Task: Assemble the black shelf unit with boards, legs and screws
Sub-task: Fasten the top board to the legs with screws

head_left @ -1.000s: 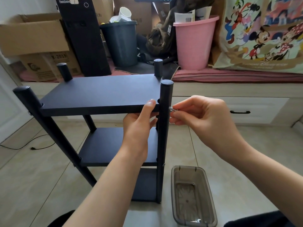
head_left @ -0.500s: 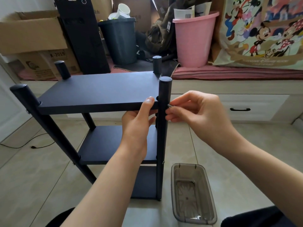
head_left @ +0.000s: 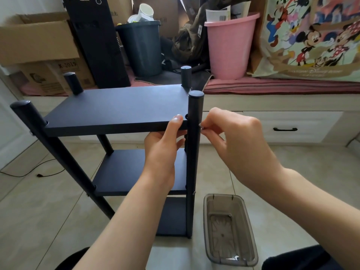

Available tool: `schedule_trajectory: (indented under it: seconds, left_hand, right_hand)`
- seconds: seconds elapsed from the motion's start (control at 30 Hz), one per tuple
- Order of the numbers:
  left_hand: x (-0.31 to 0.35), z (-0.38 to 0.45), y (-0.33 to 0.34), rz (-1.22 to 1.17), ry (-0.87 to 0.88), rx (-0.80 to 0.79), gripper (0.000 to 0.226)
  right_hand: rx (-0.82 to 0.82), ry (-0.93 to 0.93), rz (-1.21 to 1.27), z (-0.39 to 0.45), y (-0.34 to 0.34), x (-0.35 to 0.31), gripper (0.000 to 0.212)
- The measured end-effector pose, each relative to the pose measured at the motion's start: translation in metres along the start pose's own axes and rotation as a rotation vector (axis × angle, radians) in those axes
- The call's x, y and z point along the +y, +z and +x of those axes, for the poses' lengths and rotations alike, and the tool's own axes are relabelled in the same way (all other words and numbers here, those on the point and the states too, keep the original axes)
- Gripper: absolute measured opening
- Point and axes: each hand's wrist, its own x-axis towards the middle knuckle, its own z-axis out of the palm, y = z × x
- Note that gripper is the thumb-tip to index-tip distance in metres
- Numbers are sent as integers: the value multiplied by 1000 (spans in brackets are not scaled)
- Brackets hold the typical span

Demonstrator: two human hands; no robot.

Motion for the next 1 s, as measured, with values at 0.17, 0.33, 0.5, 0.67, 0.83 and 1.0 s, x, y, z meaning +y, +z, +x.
schedule_trajectory:
  seconds: [0.17, 0.33, 0.5, 0.67, 0.83, 1.0]
  left_hand:
    - [0, 0, 0, -8, 2, -9, 22]
    - [-1, 1, -1, -11, 1, -5, 22]
    - [-2, 1, -1, -12, -1, -5, 21]
    - [-3, 3, -2, -16, 8, -22, 21]
    - [-4, 4, -2, -20, 5, -4, 20]
    - [-5, 5, -3, -21, 3, -4, 20]
  right_hand:
    - [-41, 325, 363, 4, -1, 1, 13]
    - [-15, 211, 171, 2, 0, -3, 11]
    - [-25, 255, 220, 3, 1, -2, 10]
    - [-41, 245, 157, 1, 0, 1, 18]
    - [-30, 163, 37, -1, 3, 2, 12]
    - [-105, 162, 8, -1, 5, -1, 17]
